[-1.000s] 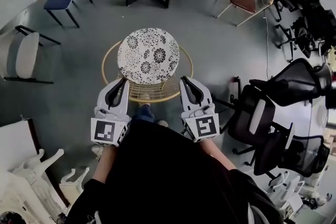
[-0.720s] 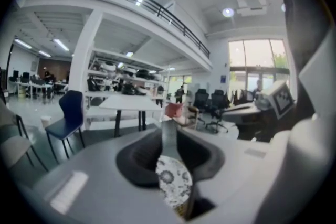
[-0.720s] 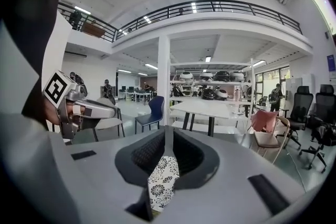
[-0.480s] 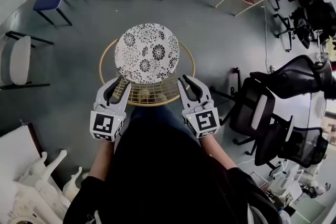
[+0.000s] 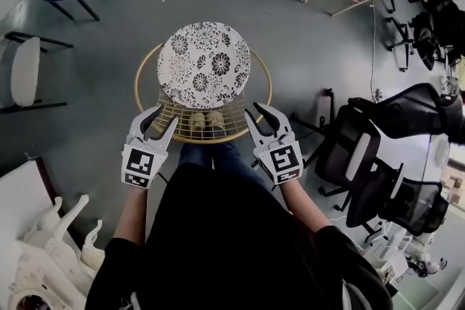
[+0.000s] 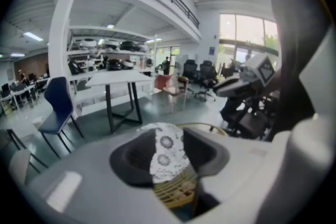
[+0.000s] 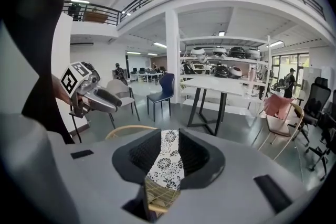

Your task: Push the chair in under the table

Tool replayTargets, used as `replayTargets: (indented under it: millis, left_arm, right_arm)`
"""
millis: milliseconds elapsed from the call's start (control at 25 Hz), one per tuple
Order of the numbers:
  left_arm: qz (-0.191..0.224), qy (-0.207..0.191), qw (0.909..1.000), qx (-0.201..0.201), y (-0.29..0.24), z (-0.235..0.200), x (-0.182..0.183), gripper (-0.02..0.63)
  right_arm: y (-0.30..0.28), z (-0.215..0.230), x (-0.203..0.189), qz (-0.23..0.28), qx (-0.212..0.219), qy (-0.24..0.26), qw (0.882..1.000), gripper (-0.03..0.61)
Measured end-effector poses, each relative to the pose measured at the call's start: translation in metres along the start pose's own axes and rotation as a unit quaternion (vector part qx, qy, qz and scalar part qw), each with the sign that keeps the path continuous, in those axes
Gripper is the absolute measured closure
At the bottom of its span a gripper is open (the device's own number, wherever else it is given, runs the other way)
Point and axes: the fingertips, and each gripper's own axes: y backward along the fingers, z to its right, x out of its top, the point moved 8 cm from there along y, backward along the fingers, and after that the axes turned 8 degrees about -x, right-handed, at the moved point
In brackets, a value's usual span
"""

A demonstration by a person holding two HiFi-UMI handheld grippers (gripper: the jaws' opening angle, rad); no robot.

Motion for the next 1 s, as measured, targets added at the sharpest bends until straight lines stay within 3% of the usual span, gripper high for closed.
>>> replayTargets:
  millis: [120, 400, 560, 800, 880, 1000]
  left_arm:
    - [-0.03, -0.009, 0.9993, -0.023, -0.006, -0.003, -0.016, 0.443]
    - [-0.084, -0.019, 0.9943, -0.063, -0.014, -0.007, -0.046, 0.417]
    - [-0.129, -0.044, 0.9869, -0.087, -0.016, -0.007, -0.062, 0.389]
    - [-0.225, -0.134, 0.9528, -0.153, -0.023, 0.002, -0.089, 0.329]
    - [-0.246, -0.157, 0.9414, -0.169, -0.026, 0.006, -0.097, 0.321]
    - [-0.279, -0.199, 0.9204, -0.188, -0.032, 0.012, -0.107, 0.321]
  right_arm:
    - [-0.007, 0.0, -0.01, -0.021, 0.013, 0.005, 1.0, 0.482]
    - [-0.018, -0.005, -0.038, -0.076, 0.052, 0.027, 0.995, 0.452]
    - [-0.021, -0.008, -0.057, -0.12, 0.084, 0.056, 0.988, 0.425]
    - [-0.022, -0.016, -0.085, -0.19, 0.143, 0.11, 0.965, 0.397]
    - [-0.021, -0.021, -0.096, -0.212, 0.165, 0.153, 0.951, 0.393]
    - [-0.021, -0.031, -0.113, -0.236, 0.198, 0.238, 0.921, 0.387]
